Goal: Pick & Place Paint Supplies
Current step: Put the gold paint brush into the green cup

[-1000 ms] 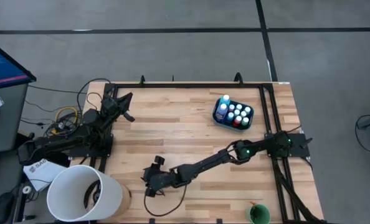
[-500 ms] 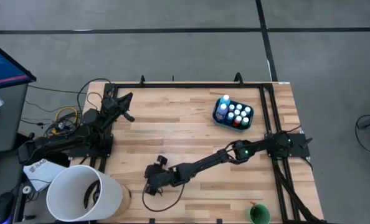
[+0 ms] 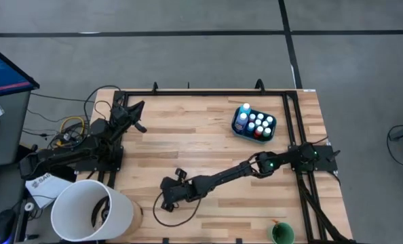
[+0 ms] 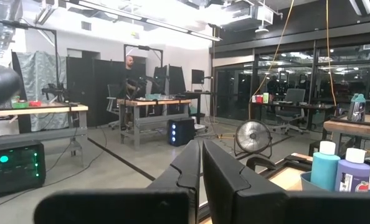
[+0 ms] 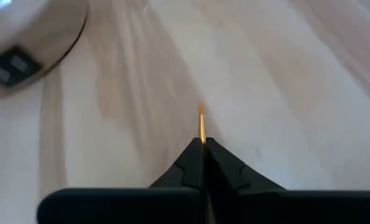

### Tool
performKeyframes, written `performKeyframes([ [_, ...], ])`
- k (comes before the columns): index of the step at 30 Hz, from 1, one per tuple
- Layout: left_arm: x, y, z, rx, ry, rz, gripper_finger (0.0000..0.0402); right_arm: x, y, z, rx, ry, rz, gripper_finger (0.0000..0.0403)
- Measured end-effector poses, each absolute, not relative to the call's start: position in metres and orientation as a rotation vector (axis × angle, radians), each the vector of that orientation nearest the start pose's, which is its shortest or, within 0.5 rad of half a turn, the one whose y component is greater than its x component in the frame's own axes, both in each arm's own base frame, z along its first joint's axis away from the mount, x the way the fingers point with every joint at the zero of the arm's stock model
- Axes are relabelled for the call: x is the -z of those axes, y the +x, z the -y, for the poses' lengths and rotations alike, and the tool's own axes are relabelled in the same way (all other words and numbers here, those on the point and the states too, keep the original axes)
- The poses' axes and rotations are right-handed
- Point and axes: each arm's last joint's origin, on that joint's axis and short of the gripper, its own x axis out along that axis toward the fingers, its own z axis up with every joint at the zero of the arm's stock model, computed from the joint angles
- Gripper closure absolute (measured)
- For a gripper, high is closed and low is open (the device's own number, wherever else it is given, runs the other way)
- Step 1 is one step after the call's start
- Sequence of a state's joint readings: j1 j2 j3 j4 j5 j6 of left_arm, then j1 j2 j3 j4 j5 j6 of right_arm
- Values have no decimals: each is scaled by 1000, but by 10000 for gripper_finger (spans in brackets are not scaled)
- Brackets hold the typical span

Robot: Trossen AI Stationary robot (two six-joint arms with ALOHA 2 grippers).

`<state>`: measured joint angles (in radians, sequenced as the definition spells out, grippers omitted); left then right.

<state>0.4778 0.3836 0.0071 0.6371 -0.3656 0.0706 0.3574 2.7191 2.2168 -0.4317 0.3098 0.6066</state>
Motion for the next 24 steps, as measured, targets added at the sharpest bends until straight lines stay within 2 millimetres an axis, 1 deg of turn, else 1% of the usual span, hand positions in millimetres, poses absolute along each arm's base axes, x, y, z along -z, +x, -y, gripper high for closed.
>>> performKeyframes([
  [2,-192,99,-63,-848,81,239,394,-78,522,-194,216,242,-892,400],
  [4,-192,99,-63,-848,81,237,394,-80,514,-201,210,215,-953,401],
  [6,-192,99,-63,-848,81,238,394,-88,506,-206,214,198,-995,401],
  [8,-192,99,-63,-848,81,236,394,-91,494,-212,223,152,-1078,401],
  [14,-192,99,-63,-852,80,234,394,-104,470,-226,233,89,-1205,402],
  [15,-192,99,-63,-850,80,233,394,-107,463,-227,236,72,-1255,402],
  [17,-192,99,-63,-849,81,234,394,-108,453,-233,243,36,-1312,403],
  [18,-192,99,-63,-850,80,233,394,-110,449,-234,250,28,-1326,403],
  [20,-192,99,-63,-850,80,233,394,-114,438,-235,260,-1,-1409,403],
  [24,-192,99,-63,-851,80,233,394,-119,425,-240,260,-39,-1491,403],
])
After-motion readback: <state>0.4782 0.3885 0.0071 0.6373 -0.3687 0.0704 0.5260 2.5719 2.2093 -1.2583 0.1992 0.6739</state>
